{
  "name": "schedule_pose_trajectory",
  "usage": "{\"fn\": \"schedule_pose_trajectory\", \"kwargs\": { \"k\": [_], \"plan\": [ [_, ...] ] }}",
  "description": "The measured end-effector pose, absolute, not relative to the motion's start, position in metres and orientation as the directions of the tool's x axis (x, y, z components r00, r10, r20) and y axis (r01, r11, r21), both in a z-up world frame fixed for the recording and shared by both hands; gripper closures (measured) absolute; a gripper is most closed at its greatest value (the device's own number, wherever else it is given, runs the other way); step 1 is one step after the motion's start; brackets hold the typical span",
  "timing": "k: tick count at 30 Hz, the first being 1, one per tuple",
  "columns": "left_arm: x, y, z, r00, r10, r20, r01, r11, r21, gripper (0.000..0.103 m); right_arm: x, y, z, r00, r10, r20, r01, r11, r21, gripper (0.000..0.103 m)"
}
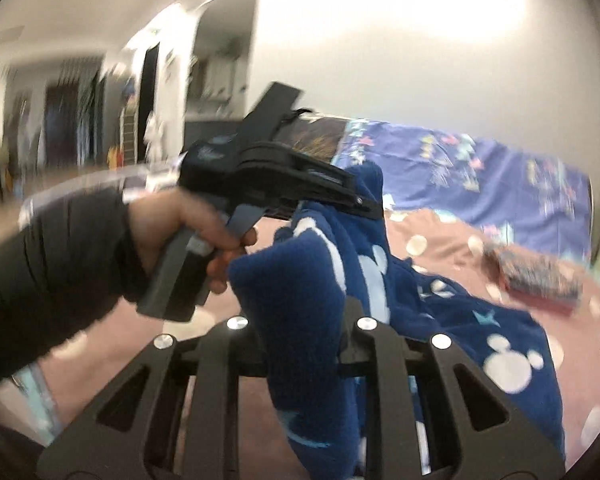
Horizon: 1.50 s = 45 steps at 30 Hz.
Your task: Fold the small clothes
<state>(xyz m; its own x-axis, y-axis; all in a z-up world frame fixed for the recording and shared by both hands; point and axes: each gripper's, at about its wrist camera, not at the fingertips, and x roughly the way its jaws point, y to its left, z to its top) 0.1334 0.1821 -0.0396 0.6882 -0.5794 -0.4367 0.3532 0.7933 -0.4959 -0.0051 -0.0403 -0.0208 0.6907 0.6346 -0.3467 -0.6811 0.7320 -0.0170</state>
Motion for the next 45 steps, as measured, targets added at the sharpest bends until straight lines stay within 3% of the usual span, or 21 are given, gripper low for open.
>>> {"fn": "schedule_pose_trajectory", "kwargs": {
  "k": [6,12,18,21,24,30,34,38,45],
  "plan": [
    [0.164,0.084,-0.019,0.651,-0.563,-0.509,0.402,0.824,-0.399,0.074,0.045,-0.164,-0.013,0.659,0.674,-0.334,-0.586,0.738,0.335,0.084],
    [0.202,-0.027,-0.04,0.574,-0.534,-0.621,0.442,0.84,-0.314,0.073,0.073,-0.266,-0.043,0.679,0.653,-0.336,-0.423,0.722,0.548,0.085],
    [0.235,-0.115,-0.101,0.543,-0.305,-0.783,0.423,0.904,-0.059,0.054,0.084,-0.328,-0.116,0.627,0.652,-0.426,-0.214,0.67,0.711,0.085],
    [0.235,-0.133,-0.116,0.53,-0.233,-0.815,0.437,0.899,0.028,0.044,0.087,-0.349,-0.153,0.578,0.706,-0.41,-0.113,0.566,0.817,0.085],
    [0.231,-0.137,-0.109,0.549,-0.207,-0.81,0.45,0.89,0.077,0.04,0.082,-0.354,-0.159,0.566,0.734,-0.376,-0.117,0.522,0.845,0.085],
    [0.204,-0.11,-0.058,0.604,-0.304,-0.736,0.468,0.884,0.019,0.034,0.083,-0.357,-0.156,0.545,0.775,-0.32,-0.15,0.465,0.872,0.085],
    [0.189,-0.085,-0.044,0.684,-0.222,-0.695,0.432,0.891,0.141,0.033,0.084,-0.354,-0.15,0.523,0.805,-0.28,-0.15,0.41,0.899,0.085],
    [0.191,-0.069,-0.079,0.634,-0.133,-0.762,0.42,0.886,0.195,0.033,0.082,-0.351,-0.144,0.502,0.832,-0.237,-0.183,0.37,0.911,0.085],
    [0.194,-0.09,-0.109,0.623,-0.126,-0.772,0.448,0.867,0.219,0.032,0.069,-0.359,-0.157,0.567,0.698,-0.437,-0.091,0.581,0.809,0.081]
  ]
}}
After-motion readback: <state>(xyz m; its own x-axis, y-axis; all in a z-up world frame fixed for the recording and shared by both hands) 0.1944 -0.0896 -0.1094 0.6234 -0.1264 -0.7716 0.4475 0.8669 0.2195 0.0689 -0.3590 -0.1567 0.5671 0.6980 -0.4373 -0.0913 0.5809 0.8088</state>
